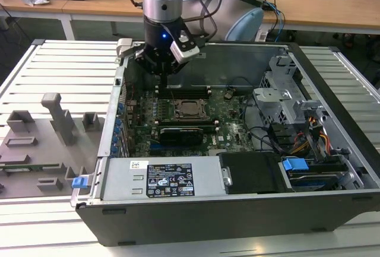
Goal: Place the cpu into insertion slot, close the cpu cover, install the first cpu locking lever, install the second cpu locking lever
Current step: 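Install the first cpu locking lever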
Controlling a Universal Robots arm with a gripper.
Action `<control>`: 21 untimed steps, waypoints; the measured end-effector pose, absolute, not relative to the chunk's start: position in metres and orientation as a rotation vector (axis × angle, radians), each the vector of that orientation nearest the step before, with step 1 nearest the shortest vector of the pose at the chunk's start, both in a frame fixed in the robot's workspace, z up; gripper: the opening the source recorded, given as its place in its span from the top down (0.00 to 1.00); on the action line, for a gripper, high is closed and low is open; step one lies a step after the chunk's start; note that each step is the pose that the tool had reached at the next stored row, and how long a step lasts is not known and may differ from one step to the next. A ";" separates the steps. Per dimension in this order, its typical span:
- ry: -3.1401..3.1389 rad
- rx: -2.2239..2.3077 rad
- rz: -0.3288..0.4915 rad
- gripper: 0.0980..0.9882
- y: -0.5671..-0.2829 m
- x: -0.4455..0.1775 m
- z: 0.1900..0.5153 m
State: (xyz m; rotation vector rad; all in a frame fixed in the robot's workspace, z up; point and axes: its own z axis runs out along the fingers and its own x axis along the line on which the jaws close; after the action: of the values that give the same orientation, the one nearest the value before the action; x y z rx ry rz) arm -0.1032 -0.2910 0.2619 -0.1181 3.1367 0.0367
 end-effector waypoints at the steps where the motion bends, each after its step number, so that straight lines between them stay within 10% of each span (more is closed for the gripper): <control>1: 3.137 -0.118 0.037 0.99 -0.288 -0.103 0.262; 21: 3.135 -0.129 0.050 0.99 -0.284 -0.062 0.256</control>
State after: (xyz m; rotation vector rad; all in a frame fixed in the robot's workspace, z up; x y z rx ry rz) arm -0.0625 -0.2838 0.2557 -0.1291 3.1350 0.0496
